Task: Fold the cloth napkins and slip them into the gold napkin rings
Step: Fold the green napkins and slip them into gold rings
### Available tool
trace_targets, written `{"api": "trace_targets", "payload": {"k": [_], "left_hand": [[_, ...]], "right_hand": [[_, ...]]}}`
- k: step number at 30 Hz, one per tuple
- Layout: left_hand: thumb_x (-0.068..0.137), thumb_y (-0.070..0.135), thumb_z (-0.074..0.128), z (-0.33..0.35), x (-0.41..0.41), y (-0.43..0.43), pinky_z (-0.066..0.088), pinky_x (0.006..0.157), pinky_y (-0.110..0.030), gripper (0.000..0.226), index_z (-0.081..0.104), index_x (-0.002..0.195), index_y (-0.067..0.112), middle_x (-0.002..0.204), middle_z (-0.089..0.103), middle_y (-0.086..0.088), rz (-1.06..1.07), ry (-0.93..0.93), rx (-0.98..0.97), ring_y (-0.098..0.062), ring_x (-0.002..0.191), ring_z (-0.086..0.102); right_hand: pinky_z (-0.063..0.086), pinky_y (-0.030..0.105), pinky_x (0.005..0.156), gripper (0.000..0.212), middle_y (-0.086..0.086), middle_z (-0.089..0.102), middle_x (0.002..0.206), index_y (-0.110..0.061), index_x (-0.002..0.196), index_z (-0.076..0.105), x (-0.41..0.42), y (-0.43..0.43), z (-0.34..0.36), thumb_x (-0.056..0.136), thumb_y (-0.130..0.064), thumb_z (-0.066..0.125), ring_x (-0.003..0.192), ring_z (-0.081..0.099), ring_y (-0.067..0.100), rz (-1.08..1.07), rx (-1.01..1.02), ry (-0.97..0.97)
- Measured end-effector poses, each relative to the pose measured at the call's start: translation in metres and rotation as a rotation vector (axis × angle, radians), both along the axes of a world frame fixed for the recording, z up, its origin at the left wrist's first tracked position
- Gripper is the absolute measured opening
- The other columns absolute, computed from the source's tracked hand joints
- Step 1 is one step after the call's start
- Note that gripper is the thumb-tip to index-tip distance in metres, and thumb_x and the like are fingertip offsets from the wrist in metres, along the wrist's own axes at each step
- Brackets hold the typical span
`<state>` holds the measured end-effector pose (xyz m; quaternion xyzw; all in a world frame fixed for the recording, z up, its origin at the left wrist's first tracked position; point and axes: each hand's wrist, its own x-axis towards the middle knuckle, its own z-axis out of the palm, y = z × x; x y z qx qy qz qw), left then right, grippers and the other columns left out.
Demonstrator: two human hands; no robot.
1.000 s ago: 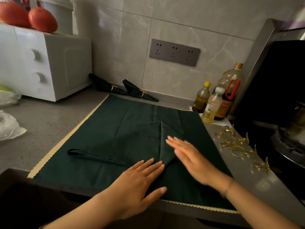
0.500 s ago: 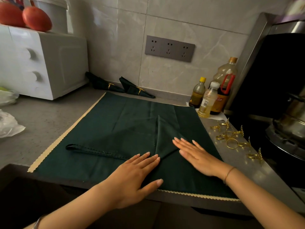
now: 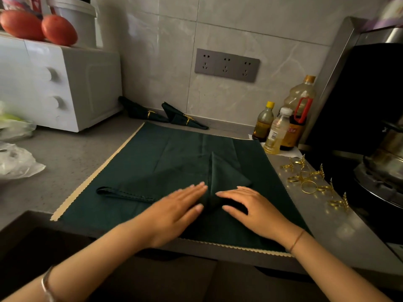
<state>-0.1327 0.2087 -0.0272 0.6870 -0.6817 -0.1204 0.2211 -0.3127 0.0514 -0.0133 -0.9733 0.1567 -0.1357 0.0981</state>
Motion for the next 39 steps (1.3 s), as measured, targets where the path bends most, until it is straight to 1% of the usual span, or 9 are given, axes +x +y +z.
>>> {"api": "trace_targets", "payload": {"k": [6, 9, 12, 18, 24, 28, 31, 33, 39], "left_hand": [[0.095, 0.054, 0.01, -0.001, 0.03, -0.005, -0.004, 0.114, -0.021, 0.06, 0.016, 0.15, 0.033, 0.157, 0.01, 0.016, 0.068, -0.186, 0.166, 0.0, 0.144, 0.0], [0.103, 0.041, 0.017, -0.005, 0.026, -0.006, -0.005, 0.113, -0.02, 0.049, 0.014, 0.151, 0.032, 0.158, 0.007, 0.015, 0.068, -0.194, 0.162, -0.003, 0.145, -0.002], [0.103, 0.042, 0.019, -0.004, 0.03, -0.008, -0.001, 0.116, -0.023, 0.048, 0.017, 0.15, 0.032, 0.158, 0.009, 0.016, 0.072, -0.178, 0.165, -0.003, 0.145, 0.001], [0.103, 0.037, 0.027, 0.013, 0.048, -0.011, 0.022, 0.113, -0.021, 0.044, 0.038, 0.145, 0.029, 0.148, 0.039, 0.009, 0.037, -0.105, 0.084, -0.008, 0.137, 0.033], [0.095, 0.01, 0.048, 0.022, 0.084, -0.015, 0.027, 0.11, -0.025, 0.052, 0.043, 0.139, 0.038, 0.14, 0.05, 0.011, -0.056, -0.538, -0.062, -0.01, 0.132, 0.042], [0.079, 0.022, 0.076, 0.019, 0.087, -0.021, 0.053, 0.078, -0.025, 0.046, 0.064, 0.123, 0.028, 0.114, 0.068, 0.009, -0.322, -0.729, -0.248, -0.012, 0.096, 0.066], [0.088, 0.024, 0.056, 0.02, 0.089, -0.024, 0.054, 0.069, -0.023, 0.032, 0.067, 0.118, 0.024, 0.115, 0.068, 0.007, -0.444, -0.805, -0.306, -0.013, 0.09, 0.067], [0.09, 0.028, 0.042, 0.022, 0.09, -0.028, 0.054, 0.068, -0.022, 0.037, 0.069, 0.115, 0.023, 0.114, 0.069, 0.008, -0.496, -0.817, -0.293, -0.013, 0.088, 0.067], [0.088, 0.038, 0.044, 0.017, 0.098, -0.034, 0.048, 0.065, -0.016, 0.036, 0.071, 0.11, 0.029, 0.11, 0.069, 0.016, -0.494, -0.671, -0.229, -0.005, 0.083, 0.063]], "right_hand": [[0.014, 0.005, 0.101, 0.046, -0.017, 0.052, 0.134, -0.03, 0.127, 0.057, 0.023, 0.03, -0.01, 0.091, -0.052, 0.038, 0.123, 0.044, -0.001, 0.104, -0.099, -0.044], [0.039, 0.024, 0.096, 0.032, -0.01, 0.062, 0.12, -0.025, 0.113, 0.068, 0.034, 0.033, -0.015, 0.09, -0.041, 0.054, 0.107, 0.058, 0.009, 0.086, -0.202, -0.079], [0.052, 0.028, 0.074, 0.018, -0.009, 0.067, 0.096, -0.025, 0.089, 0.075, 0.043, 0.035, -0.018, 0.082, -0.031, 0.06, 0.081, 0.065, 0.008, 0.078, -0.298, -0.176], [0.053, 0.027, 0.06, 0.03, -0.01, 0.066, 0.082, -0.021, 0.079, 0.073, 0.029, 0.023, -0.02, 0.085, -0.03, 0.046, 0.065, 0.062, 0.008, 0.091, -0.349, -0.209], [0.053, 0.021, 0.078, 0.03, -0.011, 0.068, 0.093, -0.018, 0.091, 0.074, -0.024, 0.0, -0.009, 0.088, -0.032, 0.047, 0.085, 0.063, 0.003, 0.049, -0.247, -0.221], [0.05, 0.02, 0.085, 0.029, -0.01, 0.07, 0.096, -0.02, 0.093, 0.075, -0.041, -0.006, -0.012, 0.088, -0.032, 0.049, 0.091, 0.062, 0.002, 0.055, -0.269, -0.199], [0.052, 0.02, 0.083, 0.029, -0.009, 0.071, 0.094, -0.019, 0.092, 0.075, -0.042, -0.005, -0.013, 0.087, -0.032, 0.049, 0.087, 0.064, 0.003, 0.115, -0.361, -0.138], [0.053, 0.02, 0.081, 0.03, -0.009, 0.071, 0.093, -0.019, 0.091, 0.075, -0.042, -0.005, -0.012, 0.087, -0.032, 0.048, 0.085, 0.065, 0.003, 0.138, -0.396, -0.108], [0.05, 0.018, 0.076, 0.024, -0.017, 0.062, 0.089, -0.026, 0.089, 0.066, -0.036, -0.004, -0.014, 0.09, -0.043, 0.048, 0.082, 0.057, -0.002, 0.072, -0.307, -0.092]]}}
